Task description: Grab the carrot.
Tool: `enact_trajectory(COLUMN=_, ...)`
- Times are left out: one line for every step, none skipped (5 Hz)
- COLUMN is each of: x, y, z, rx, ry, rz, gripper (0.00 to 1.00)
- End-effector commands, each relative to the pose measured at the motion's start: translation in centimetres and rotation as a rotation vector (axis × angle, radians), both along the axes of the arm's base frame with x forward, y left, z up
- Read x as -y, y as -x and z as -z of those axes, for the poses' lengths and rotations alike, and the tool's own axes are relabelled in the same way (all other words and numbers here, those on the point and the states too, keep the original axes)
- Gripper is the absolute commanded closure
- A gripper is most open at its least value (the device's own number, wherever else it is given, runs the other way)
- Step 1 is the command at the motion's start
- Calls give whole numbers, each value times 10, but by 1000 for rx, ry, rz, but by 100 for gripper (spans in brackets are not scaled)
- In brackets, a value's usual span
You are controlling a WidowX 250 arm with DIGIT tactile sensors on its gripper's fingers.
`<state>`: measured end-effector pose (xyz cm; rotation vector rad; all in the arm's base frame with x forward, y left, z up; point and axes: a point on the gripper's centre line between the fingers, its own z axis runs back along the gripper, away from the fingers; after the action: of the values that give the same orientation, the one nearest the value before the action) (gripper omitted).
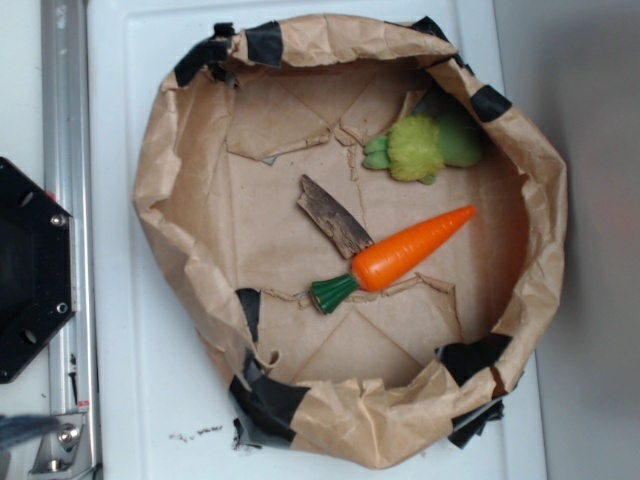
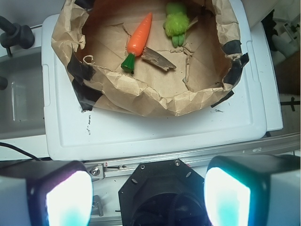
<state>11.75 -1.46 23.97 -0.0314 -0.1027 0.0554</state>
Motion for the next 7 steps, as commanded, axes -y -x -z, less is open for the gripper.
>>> enact_trajectory(x=0, y=0, z=0, rx=0, ry=0, rz=0, gripper=0)
enact_trajectory(x=-7, y=-50, z=39, rx=52, ry=72, rz=-108, gripper=0)
enact_trajectory(x=-11, y=-100, z=72, rx=115, ry=54, rz=-243, gripper=0)
enact_trajectory(x=-13, y=-150, z=116, rx=121, ry=26, rz=-312, gripper=0)
enact_trajectory(x=-13, y=-181, z=148, rx=102, ry=26, rz=-279, gripper=0)
enact_trajectory(x=-1, y=-194, z=178, rx=62, ry=95, rz=-133, gripper=0)
enact_trajectory(x=17, y=-184, z=207, rx=-19, ry=170, rz=-38, gripper=0)
